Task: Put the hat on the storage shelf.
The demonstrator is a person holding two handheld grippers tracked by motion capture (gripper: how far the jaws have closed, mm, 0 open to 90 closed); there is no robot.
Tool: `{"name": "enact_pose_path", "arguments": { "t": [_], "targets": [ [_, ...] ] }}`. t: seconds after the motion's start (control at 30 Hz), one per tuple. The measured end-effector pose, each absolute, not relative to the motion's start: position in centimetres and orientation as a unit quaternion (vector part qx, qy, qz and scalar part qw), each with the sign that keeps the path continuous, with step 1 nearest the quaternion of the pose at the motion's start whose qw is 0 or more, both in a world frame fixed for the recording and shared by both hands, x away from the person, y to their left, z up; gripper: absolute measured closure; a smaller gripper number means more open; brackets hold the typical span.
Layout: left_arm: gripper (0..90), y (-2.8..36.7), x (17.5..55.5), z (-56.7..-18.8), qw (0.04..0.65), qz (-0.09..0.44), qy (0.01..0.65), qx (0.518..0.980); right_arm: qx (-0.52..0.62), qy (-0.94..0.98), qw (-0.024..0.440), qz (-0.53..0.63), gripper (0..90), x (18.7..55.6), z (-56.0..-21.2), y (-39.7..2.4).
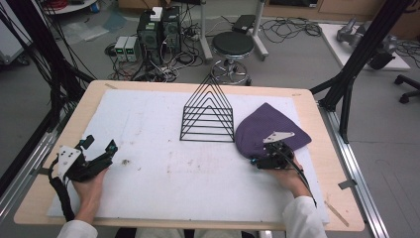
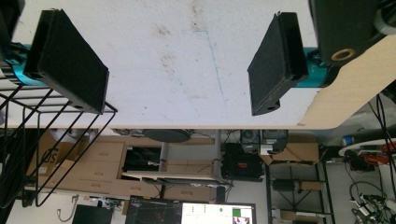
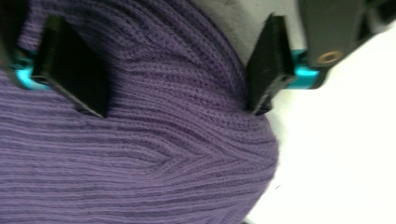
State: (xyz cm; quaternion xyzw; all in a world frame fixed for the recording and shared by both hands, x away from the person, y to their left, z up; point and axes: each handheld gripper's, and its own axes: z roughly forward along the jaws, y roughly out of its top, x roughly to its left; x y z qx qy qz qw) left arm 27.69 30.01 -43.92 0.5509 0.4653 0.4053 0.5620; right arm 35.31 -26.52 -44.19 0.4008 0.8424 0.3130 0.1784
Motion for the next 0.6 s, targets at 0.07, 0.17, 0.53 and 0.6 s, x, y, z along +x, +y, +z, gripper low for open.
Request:
{"name": "enact_pose_path", "arguments": {
  "t": [0.07, 0.17, 0.53, 0.6],
  "targets": [
    [20.4, 30.0, 27.7, -43.93, 0.561, 0.405, 0.465, 0.551, 0.41, 0.837, 0.188, 0.309, 35.8, 35.32, -44.11, -26.6],
    [20.5, 29.94, 27.71, -43.93, 0.562, 0.405, 0.464, 0.552, 0.411, 0.838, 0.191, 0.305, 39.0, 35.23, -44.06, -26.46],
    [20.6, 29.88, 27.8, -43.94, 0.565, 0.401, 0.464, 0.552, 0.452, 0.814, 0.201, 0.305, 70.1, 35.36, -43.8, -26.55],
    [20.7, 30.01, 27.84, -43.98, 0.566, 0.397, 0.466, 0.551, 0.456, 0.812, 0.202, 0.305, 71.2, 35.33, -43.77, -26.55]
  ]
}}
